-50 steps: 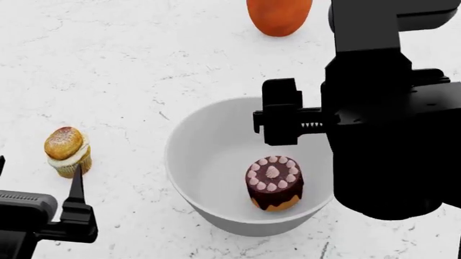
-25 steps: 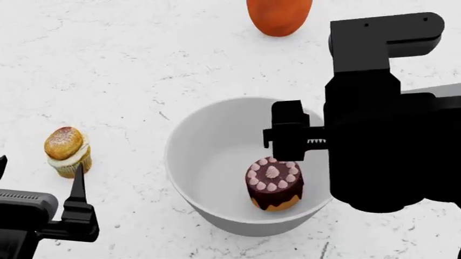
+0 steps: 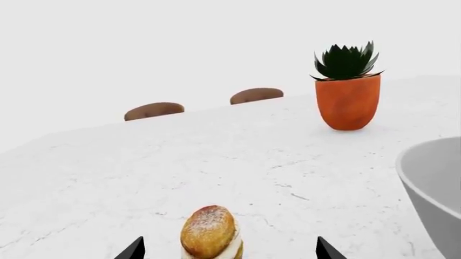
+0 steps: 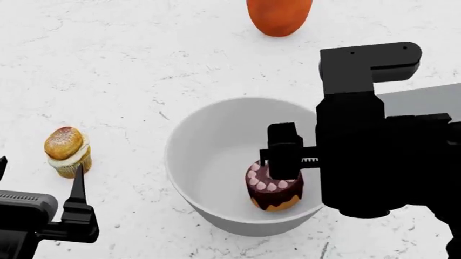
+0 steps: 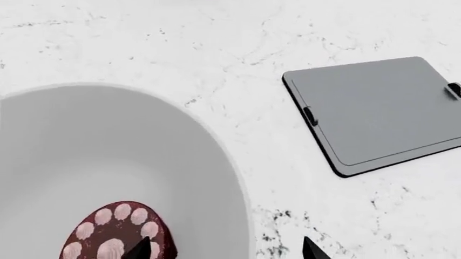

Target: Pick up the bowl with cake and place it on the tray. Pick up the cupcake and place it on the tray.

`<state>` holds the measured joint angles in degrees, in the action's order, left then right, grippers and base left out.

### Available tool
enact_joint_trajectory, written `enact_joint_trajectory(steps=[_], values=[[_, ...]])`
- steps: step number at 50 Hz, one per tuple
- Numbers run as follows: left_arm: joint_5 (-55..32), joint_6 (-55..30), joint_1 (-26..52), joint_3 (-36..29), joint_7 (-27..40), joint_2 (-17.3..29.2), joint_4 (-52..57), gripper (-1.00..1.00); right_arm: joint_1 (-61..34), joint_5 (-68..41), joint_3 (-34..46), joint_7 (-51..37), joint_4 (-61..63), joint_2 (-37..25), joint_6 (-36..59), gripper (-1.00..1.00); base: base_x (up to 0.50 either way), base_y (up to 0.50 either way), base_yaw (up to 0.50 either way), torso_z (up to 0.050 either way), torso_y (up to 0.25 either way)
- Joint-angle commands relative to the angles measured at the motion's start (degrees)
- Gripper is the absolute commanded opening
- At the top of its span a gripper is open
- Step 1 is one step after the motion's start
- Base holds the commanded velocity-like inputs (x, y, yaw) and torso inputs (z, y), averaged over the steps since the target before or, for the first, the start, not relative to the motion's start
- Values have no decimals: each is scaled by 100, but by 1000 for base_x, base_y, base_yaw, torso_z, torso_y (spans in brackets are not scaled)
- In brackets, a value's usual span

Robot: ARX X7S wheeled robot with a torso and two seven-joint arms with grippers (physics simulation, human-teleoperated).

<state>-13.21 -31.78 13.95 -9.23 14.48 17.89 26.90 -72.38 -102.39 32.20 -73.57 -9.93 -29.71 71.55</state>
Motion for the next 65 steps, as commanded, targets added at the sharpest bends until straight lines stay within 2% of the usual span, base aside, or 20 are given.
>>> enact_joint_trajectory(steps=[1, 19, 20, 39, 65], values=[[-29, -28, -23, 0, 32, 27, 73, 100, 172, -147, 43, -70, -213, 22, -97, 100, 0, 0, 0, 0, 0], [-30, 25, -36, -30, 63, 54, 28, 100, 280, 77, 132, 183, -400, 23, -248, 100, 0, 0, 0, 0, 0], [-21, 9, -22, -48, 71, 49, 24, 100, 359, 38, 3, 412, -332, 47, -376, 100, 0, 0, 0, 0, 0], [-46, -161, 53, -114, 131, 85, 178, 100, 559, -149, -49, 487, -472, -40, -484, 100, 0, 0, 0, 0, 0], [-20, -140, 85, -227, 183, 94, 103, 100, 880, 445, 187, 1145, -656, -91, -687, 100, 0, 0, 0, 0, 0]])
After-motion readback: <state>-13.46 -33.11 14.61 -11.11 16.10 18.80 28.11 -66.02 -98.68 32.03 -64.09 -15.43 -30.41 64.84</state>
